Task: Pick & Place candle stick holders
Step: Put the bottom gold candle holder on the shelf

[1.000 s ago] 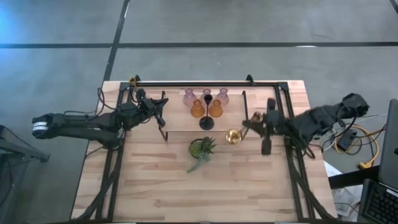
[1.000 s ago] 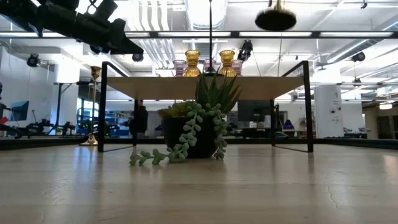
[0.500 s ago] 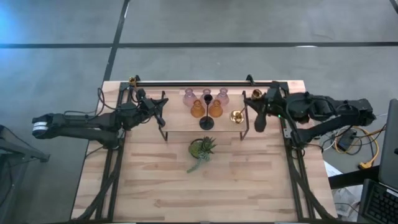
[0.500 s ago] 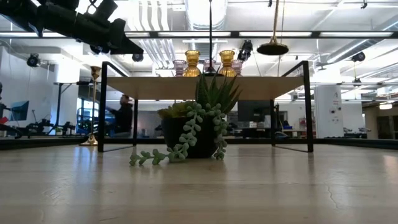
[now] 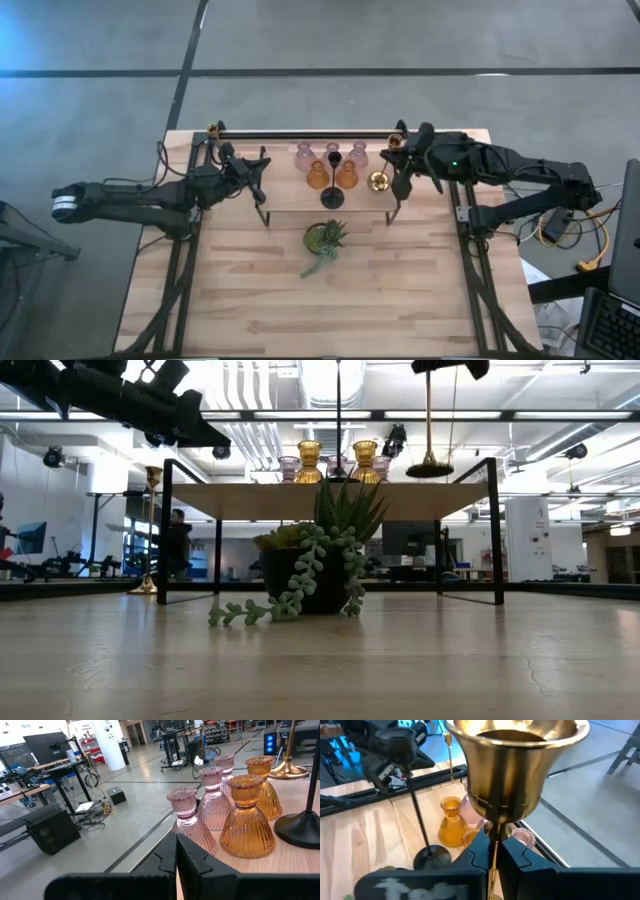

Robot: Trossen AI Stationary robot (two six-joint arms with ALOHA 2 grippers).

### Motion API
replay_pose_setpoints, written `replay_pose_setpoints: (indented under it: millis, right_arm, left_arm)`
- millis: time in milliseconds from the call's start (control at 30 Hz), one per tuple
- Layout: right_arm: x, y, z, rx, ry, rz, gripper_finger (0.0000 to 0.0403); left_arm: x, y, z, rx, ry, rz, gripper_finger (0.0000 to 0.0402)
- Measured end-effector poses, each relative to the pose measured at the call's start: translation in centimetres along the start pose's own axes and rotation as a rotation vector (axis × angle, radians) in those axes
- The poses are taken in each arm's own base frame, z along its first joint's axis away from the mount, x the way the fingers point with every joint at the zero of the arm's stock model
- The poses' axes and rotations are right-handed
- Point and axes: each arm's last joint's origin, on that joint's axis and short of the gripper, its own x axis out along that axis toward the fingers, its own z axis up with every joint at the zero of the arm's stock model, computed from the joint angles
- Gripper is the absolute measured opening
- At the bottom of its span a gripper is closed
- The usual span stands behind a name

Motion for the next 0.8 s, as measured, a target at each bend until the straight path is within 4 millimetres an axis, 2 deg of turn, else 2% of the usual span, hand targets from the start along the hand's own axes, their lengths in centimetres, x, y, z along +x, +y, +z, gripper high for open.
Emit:
replay_pose_setpoints:
  millis: [200,800]
  right_arm:
    - [0.9,-0.6,-0.1,0.011,0.025,0.004,0.0008]
    - [2.7,-1.9,-2.4,0.036,0.028,-0.014,0.0008]
  left_arm:
    - [0.0,0.0,0.0,0.0,0.0,0.0,0.0007]
    - [0.0,0.0,0.0,0.0,0.0,0.0,0.0007]
